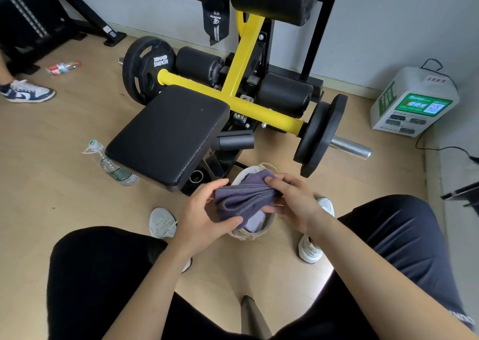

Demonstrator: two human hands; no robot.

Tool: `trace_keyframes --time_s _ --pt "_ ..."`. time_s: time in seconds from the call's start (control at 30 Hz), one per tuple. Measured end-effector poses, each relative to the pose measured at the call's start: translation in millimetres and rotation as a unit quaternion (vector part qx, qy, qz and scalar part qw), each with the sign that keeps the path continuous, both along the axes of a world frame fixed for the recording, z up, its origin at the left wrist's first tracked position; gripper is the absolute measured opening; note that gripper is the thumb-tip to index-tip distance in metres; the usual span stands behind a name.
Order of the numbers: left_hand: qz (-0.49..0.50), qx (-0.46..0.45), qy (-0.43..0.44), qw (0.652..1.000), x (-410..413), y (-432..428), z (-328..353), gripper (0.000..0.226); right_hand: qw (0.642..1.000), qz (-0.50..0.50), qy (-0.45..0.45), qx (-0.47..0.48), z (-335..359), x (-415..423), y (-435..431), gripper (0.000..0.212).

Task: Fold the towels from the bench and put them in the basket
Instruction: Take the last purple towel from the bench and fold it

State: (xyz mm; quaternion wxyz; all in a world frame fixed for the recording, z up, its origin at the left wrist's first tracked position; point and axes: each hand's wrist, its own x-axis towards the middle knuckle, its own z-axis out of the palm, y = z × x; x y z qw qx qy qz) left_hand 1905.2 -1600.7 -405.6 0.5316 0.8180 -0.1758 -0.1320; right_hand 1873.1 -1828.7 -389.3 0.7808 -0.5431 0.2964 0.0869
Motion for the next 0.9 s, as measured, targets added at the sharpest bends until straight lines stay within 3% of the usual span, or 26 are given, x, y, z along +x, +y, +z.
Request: trace_keyframes --time_s 0.13,0.33,0.63,0.9 --pt "0.015 -0.076 0.119 0.990 1 -3 -4 0.093 0.997 -0.026 0.039 0.059 2 1 -1 0.019" --pt "0.004 -0.082 0.132 0.988 1 -5 -8 0.105 0.992 -0.049 0.062 0.102 4 0 -1 0.010" --pt "0.064 -0.054 0.004 0.996 3 -8 -1 0.035 0.992 -0.082 0.037 0.093 -3 0 2 0.006" --pt "-0.013 -0.100 -0.014 0.995 8 -2 -6 0.037 0.989 -0.094 0.037 0.106 -2 -2 2 0.004"
